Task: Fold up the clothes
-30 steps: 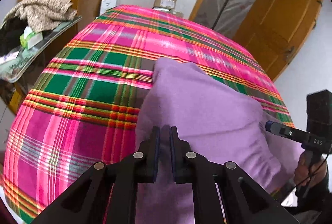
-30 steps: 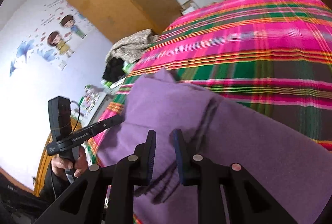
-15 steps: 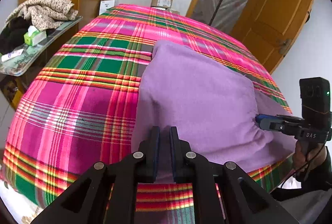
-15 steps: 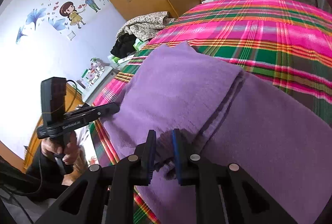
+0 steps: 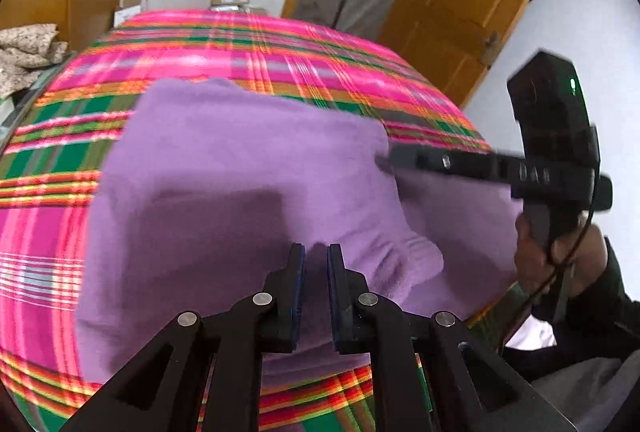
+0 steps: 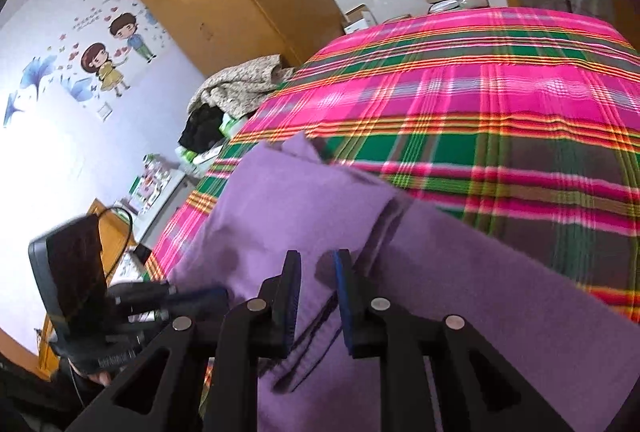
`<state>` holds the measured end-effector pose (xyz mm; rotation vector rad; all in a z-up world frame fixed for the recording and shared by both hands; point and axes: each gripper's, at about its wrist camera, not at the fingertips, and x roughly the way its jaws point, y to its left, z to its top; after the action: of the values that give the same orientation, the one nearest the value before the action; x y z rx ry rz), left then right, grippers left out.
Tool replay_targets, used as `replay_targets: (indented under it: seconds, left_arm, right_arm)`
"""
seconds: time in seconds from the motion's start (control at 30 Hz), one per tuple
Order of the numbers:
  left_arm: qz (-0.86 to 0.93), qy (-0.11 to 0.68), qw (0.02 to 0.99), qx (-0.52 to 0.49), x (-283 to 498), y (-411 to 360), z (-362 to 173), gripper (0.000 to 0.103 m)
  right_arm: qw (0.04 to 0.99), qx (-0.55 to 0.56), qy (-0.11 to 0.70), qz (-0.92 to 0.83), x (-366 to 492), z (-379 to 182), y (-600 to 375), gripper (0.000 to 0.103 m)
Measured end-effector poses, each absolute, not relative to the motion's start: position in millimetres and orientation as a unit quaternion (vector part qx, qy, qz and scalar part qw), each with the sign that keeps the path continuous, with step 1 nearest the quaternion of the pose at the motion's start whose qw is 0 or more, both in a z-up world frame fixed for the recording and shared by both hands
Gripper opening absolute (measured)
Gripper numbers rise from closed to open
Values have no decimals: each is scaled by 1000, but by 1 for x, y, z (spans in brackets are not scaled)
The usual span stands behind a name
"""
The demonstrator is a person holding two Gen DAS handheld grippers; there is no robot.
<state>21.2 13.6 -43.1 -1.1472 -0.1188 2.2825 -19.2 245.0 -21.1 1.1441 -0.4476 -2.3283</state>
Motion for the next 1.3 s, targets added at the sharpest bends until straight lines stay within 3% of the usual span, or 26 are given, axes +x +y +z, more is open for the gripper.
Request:
replay_targets:
  seconds: [0.47,0.67,1.3]
  left_arm:
    - [861,-34,297,-412,29,21,-27,11]
    - [853,-17,313,-418,33,40,-32,11]
    - [877,68,266,-393,50,60,-45,11]
  right_arm:
    - [231,420,-165,-862,-12,-24,260,19]
    - [208,411,-166,-872,9,-22,278,31]
    - [104,403,-123,-901,50,-16,304,31]
